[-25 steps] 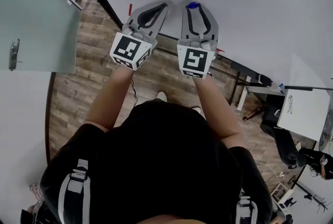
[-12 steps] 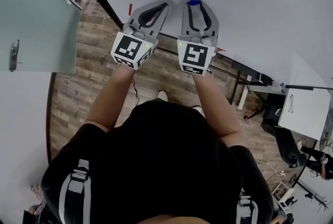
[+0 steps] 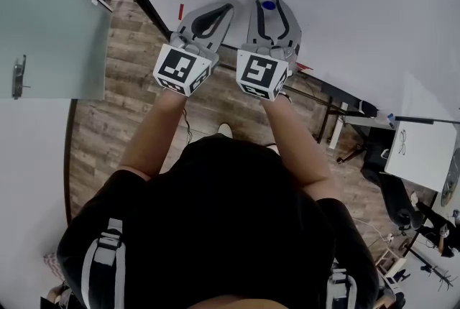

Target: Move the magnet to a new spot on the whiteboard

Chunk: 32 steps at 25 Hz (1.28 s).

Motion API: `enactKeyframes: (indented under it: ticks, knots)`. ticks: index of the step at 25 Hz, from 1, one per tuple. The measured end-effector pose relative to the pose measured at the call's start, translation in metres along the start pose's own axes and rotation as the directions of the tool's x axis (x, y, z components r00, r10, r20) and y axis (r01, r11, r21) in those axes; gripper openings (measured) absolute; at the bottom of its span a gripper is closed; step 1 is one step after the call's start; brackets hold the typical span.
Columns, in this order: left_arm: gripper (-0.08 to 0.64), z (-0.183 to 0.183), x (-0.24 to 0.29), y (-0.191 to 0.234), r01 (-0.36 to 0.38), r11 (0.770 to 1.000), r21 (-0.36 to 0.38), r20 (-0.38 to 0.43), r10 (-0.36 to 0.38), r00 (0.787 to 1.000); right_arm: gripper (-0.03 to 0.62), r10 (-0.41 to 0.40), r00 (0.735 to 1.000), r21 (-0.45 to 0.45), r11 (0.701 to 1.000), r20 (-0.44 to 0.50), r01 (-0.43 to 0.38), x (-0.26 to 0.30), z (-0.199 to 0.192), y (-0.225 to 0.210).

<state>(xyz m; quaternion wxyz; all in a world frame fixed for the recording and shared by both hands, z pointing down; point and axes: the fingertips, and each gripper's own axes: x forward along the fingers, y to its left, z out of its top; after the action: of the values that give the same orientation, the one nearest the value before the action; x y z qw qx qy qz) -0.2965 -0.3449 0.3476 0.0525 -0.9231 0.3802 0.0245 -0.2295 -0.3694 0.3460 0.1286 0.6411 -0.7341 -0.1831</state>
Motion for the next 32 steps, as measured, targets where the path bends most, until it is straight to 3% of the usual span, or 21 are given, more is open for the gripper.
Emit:
enactKeyframes:
  ticks: [5, 13, 19, 24, 28, 32]
  knots:
    - [0.005, -0.002, -0.001, 0.001, 0.000, 1.000, -0.008, 0.000, 0.000, 1.000, 0.129, -0.037, 0.999, -0.059, 0.998, 0.026, 0.038, 0.000, 0.000, -0.001]
    - [0.005, -0.006, -0.003, 0.003, -0.005, 1.000, -0.016, -0.008, 0.005, 1.000, 0.136, -0.007, 0.999, -0.026, 1.000, 0.034, 0.008, -0.001, -0.001, 0.001]
    - [0.005, -0.001, -0.006, 0.001, -0.003, 1.000, -0.014, -0.003, 0.003, 1.000, 0.141, 0.031, 0.998, 0.019, 0.999, 0.054, -0.032, -0.015, 0.008, -0.004]
    - [0.005, 0.002, -0.004, -0.011, 0.014, 1.000, -0.014, -0.002, -0.014, 1.000, 0.131, 0.080, 0.995, 0.110, 0.990, 0.064, -0.087, -0.037, 0.002, -0.016]
    - [0.005, 0.003, -0.002, -0.031, 0.030, 1.000, -0.004, -0.011, -0.030, 0.999, 0.104, 0.117, 0.988, 0.170, 0.976, 0.104, -0.134, -0.060, -0.003, -0.029]
    - [0.005, -0.001, -0.006, -0.053, 0.038, 0.999, 0.009, -0.035, -0.038, 0.999, 0.073, 0.186, 0.978, 0.176, 0.964, 0.095, -0.201, -0.087, -0.023, -0.043]
